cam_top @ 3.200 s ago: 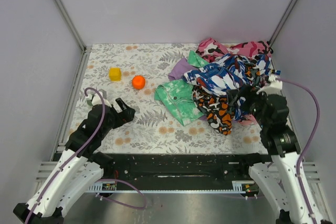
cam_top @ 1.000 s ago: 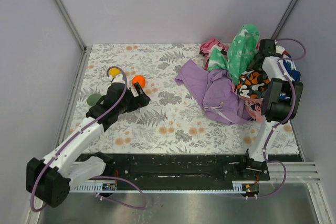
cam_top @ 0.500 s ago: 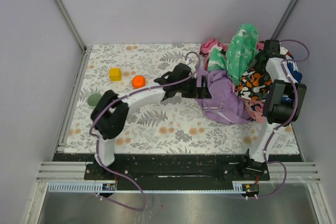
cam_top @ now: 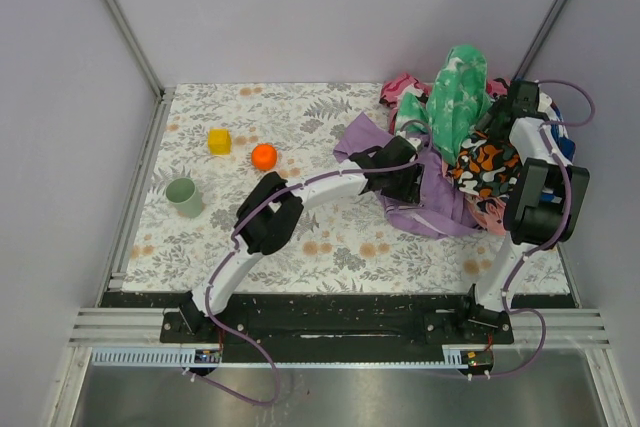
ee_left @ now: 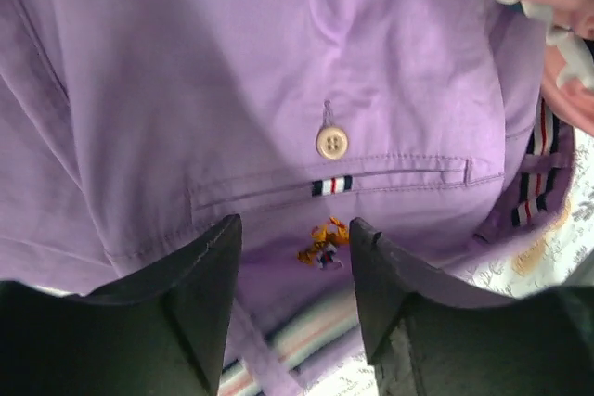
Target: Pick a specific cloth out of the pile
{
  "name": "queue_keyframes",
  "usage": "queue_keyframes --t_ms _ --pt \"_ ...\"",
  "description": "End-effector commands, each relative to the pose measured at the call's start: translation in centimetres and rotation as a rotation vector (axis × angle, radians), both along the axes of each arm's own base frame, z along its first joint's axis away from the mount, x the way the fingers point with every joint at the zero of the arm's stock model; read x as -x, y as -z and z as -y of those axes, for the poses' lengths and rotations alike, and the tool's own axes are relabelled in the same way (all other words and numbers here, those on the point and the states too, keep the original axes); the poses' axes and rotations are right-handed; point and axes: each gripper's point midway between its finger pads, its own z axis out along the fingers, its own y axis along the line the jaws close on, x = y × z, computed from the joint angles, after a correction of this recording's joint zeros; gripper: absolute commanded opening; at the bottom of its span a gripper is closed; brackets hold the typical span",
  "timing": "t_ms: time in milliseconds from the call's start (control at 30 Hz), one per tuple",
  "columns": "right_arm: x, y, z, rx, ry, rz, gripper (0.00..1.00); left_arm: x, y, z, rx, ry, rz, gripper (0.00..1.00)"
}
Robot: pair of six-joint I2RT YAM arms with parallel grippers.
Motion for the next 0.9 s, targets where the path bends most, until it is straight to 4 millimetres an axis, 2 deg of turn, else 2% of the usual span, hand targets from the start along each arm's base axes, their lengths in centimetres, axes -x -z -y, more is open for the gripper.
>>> queue_keyframes --t_ms 0,67,100,167,267,333,367,467,500,533,633,733,800,867 --pt "5.5 4.4 -1.6 -0.103 0.025 -0.208 0.99 -2.4 -1.2 0.0 -0.017 -0.047 0.103 0.45" --pt "5.6 4.1 -1.5 -0.098 0.023 -0.201 0.99 -2.9 -1.5 -0.9 -0.057 -0.083 0.127 0.41" --pt "5.7 4.0 -1.5 -0.095 0.025 -0.2 0.99 -3.7 -1.6 -2.0 -0.106 -0.136 0.158 0.47" --pt "5.8 4.0 -1.5 -0.092 0.024 -0.203 0.99 -5.0 -2.3 -3.5 -0.156 -0.197 0.222 0.7" --pt "5.8 4.1 -1.4 -0.09 0.024 -0.207 1.0 -6.8 -3.2 -5.1 -0.212 -0.239 0.313 0.82" --pt "5.8 4.2 -1.4 -0.09 0.023 -0.209 0.99 -8.6 -3.3 -5.5 -0.201 -0.26 0.329 0.83" --pt "5.7 4.2 -1.5 -0.092 0.021 -0.207 0.99 -9.2 -2.7 -5.3 -0.188 -0.252 0.314 0.83" --pt "5.7 4.2 -1.3 -0.084 0.021 -0.21 0.99 -10.2 -1.6 -3.4 -0.124 -0.192 0.258 0.83" --pt "5.6 4.3 -1.3 -0.083 0.02 -0.21 0.99 -10.5 -1.7 -2.4 -0.091 -0.17 0.249 0.82" --pt "5.6 4.3 -1.2 -0.08 0.023 -0.207 0.99 -10.0 -0.8 -1.5 -0.07 -0.138 0.223 0.82" --pt "5.5 4.5 -1.2 -0.082 0.023 -0.212 0.99 -8.6 -0.7 1.4 0.027 -0.064 0.194 0.8" --pt "5.6 4.8 -1.3 -0.085 0.02 -0.217 1.0 -7.8 -0.6 3.1 0.085 -0.033 0.18 0.79" --pt "5.6 4.7 -1.3 -0.087 0.018 -0.217 0.99 -7.2 -0.9 3.9 0.131 -0.01 0.153 0.73" --pt "5.7 4.8 -1.4 -0.092 0.016 -0.219 0.99 -6.6 -1.8 4.4 0.158 0.017 0.144 0.55"
